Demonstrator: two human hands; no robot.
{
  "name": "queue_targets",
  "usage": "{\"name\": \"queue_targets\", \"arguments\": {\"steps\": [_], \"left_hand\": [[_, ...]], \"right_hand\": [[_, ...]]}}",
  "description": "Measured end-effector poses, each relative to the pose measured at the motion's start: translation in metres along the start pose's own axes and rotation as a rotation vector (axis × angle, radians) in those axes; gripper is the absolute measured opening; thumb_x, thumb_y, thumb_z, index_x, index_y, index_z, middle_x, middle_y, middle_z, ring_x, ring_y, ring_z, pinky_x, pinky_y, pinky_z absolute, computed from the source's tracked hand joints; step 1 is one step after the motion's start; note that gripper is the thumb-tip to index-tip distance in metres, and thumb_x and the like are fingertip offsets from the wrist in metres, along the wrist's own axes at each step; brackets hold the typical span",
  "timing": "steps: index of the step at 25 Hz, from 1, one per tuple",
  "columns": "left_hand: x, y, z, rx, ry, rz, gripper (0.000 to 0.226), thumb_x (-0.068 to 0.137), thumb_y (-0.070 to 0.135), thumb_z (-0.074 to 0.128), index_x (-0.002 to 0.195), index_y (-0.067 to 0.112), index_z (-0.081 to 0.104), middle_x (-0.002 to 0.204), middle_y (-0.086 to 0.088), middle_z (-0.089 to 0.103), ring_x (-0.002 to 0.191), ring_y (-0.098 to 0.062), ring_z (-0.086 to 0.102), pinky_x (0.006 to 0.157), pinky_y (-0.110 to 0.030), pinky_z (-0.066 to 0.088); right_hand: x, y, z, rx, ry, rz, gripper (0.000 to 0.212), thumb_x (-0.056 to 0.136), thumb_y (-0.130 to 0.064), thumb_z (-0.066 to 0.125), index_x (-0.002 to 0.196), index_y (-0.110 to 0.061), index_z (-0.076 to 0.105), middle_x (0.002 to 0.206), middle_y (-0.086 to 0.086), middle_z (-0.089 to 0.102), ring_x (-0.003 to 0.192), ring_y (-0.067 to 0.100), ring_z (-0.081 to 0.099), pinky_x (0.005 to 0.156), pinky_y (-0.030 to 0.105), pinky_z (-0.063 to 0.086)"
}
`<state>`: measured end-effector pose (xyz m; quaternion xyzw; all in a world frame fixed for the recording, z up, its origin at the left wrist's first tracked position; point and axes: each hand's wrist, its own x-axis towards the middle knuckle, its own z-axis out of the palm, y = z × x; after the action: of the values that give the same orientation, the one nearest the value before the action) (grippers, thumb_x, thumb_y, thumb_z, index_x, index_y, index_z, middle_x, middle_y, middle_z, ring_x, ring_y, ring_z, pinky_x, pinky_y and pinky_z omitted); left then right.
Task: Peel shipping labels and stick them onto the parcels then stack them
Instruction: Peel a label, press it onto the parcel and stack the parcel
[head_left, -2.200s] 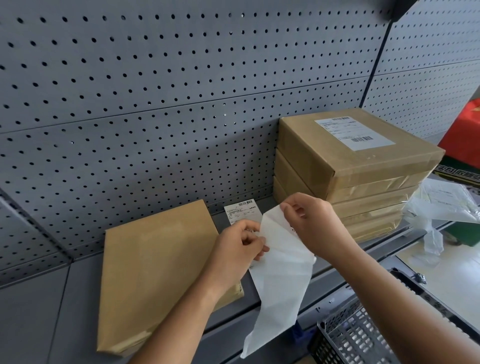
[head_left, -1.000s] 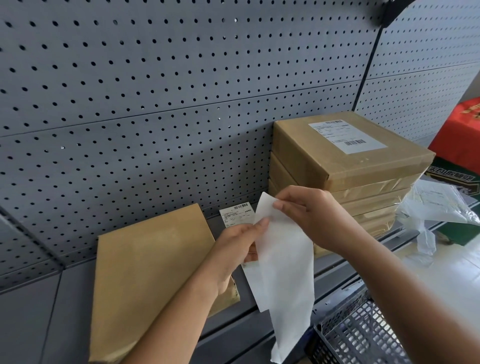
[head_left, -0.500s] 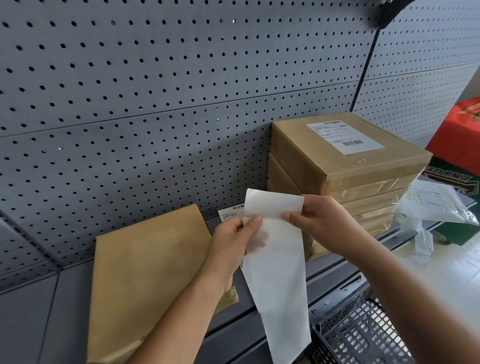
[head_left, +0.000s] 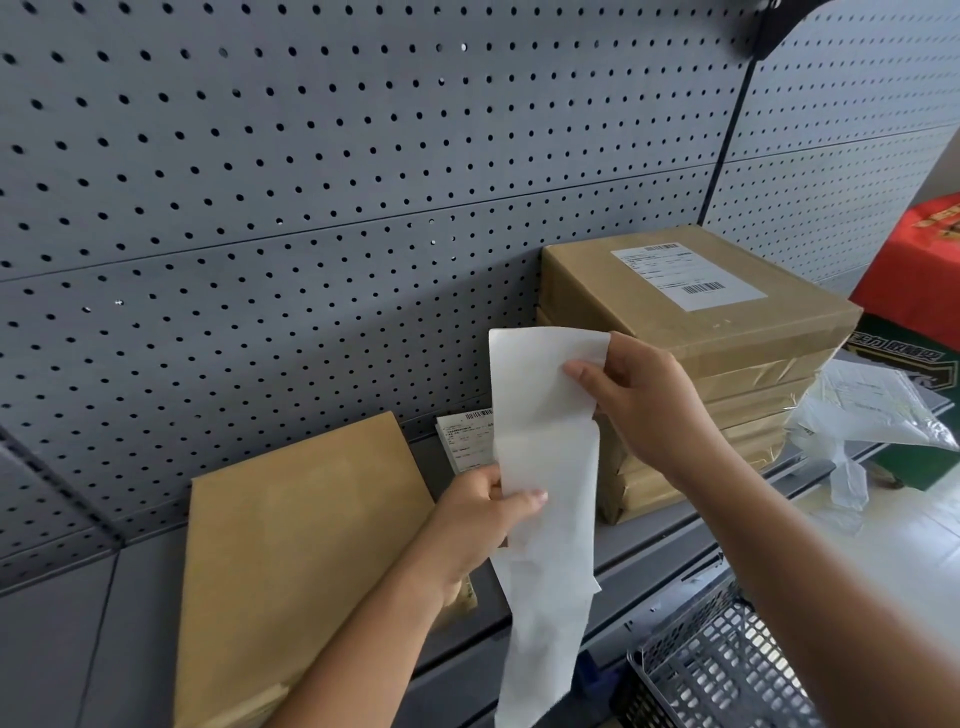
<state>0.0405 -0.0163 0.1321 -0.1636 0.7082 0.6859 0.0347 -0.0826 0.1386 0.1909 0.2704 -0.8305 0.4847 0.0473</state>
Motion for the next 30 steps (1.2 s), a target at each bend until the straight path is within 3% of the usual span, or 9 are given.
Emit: {"name": "queue_targets", "arguments": {"steps": [3,6,9,11,18,21,24,27,30], "left_hand": [[0.002,0.01,-0.002,-0.182,0.027,0.003,0.034,0.094,0.049,0.065,0.113,0.023,0.075,0.106,0.008,0.08,0.1,-0.01,0.075,0.091,-0.035,0.058],[0.008,0.013,-0.004,-0.25,0.171,0.059,0.032,0.097,0.042,0.064,0.107,0.016,0.078,0.103,0.0,0.081,0.097,-0.016,0.076,0.092,-0.04,0.06],[0.009,0.01,0.001,-0.23,0.208,0.067,0.024,0.099,0.026,0.064,0.105,0.006,0.076,0.096,-0.011,0.081,0.079,-0.014,0.077,0.067,-0.024,0.061],[0.008,0.007,0.004,-0.195,0.198,0.046,0.018,0.1,0.019,0.063,0.106,0.006,0.075,0.096,-0.013,0.08,0.073,-0.012,0.076,0.061,-0.02,0.058],[0.014,-0.003,0.006,0.018,0.225,0.025,0.013,0.1,0.012,0.059,0.107,0.018,0.068,0.098,0.002,0.077,0.087,-0.014,0.074,0.066,-0.02,0.054],[0.017,-0.008,0.004,0.066,0.215,-0.011,0.015,0.099,0.014,0.059,0.11,0.022,0.065,0.104,0.001,0.074,0.092,-0.016,0.072,0.068,-0.025,0.055],[0.015,-0.005,-0.001,0.093,0.207,-0.042,0.02,0.097,0.024,0.063,0.116,0.022,0.06,0.11,0.001,0.072,0.095,-0.015,0.071,0.071,-0.028,0.057],[0.009,0.002,-0.009,0.082,0.221,-0.015,0.029,0.096,0.031,0.065,0.122,0.021,0.055,0.116,0.004,0.068,0.103,-0.011,0.067,0.074,-0.025,0.052],[-0.002,0.01,-0.023,0.122,0.405,0.105,0.027,0.1,0.039,0.058,0.12,0.021,0.056,0.117,0.005,0.063,0.107,-0.01,0.062,0.085,-0.028,0.049]], "right_hand": [[-0.003,-0.005,0.003,0.087,-0.054,-0.017,0.016,0.097,-0.032,0.062,0.103,-0.02,0.071,0.094,-0.004,0.076,0.088,0.018,0.072,0.079,0.05,0.06],[-0.008,-0.008,0.003,0.157,-0.093,-0.02,0.017,0.097,-0.027,0.063,0.109,-0.02,0.072,0.099,-0.007,0.077,0.091,0.012,0.074,0.083,0.046,0.061],[-0.008,-0.01,0.0,0.139,-0.058,-0.024,0.016,0.097,-0.026,0.064,0.109,-0.021,0.074,0.099,-0.009,0.078,0.091,0.008,0.073,0.083,0.044,0.061],[-0.007,-0.011,-0.004,0.158,-0.033,-0.015,0.016,0.097,-0.027,0.064,0.109,-0.021,0.074,0.1,-0.011,0.077,0.092,0.005,0.073,0.084,0.04,0.061],[-0.002,-0.025,-0.01,0.212,0.07,-0.055,0.013,0.096,-0.026,0.065,0.107,-0.029,0.072,0.101,-0.014,0.076,0.094,0.004,0.071,0.086,0.038,0.061],[0.001,-0.031,-0.013,0.206,0.095,-0.081,0.016,0.096,-0.024,0.065,0.11,-0.021,0.073,0.102,-0.011,0.076,0.095,0.006,0.071,0.085,0.04,0.06],[-0.004,-0.033,-0.013,0.186,0.034,-0.119,0.014,0.096,-0.022,0.065,0.108,-0.022,0.072,0.101,-0.011,0.076,0.094,0.005,0.071,0.084,0.033,0.059],[-0.009,-0.029,-0.009,0.126,-0.057,-0.164,0.014,0.096,-0.024,0.065,0.106,-0.019,0.073,0.098,-0.004,0.076,0.091,0.011,0.071,0.082,0.037,0.057],[-0.014,-0.025,0.001,0.113,-0.11,-0.206,0.013,0.095,-0.022,0.066,0.104,-0.017,0.074,0.094,-0.004,0.075,0.088,0.008,0.07,0.075,0.028,0.056]]}}
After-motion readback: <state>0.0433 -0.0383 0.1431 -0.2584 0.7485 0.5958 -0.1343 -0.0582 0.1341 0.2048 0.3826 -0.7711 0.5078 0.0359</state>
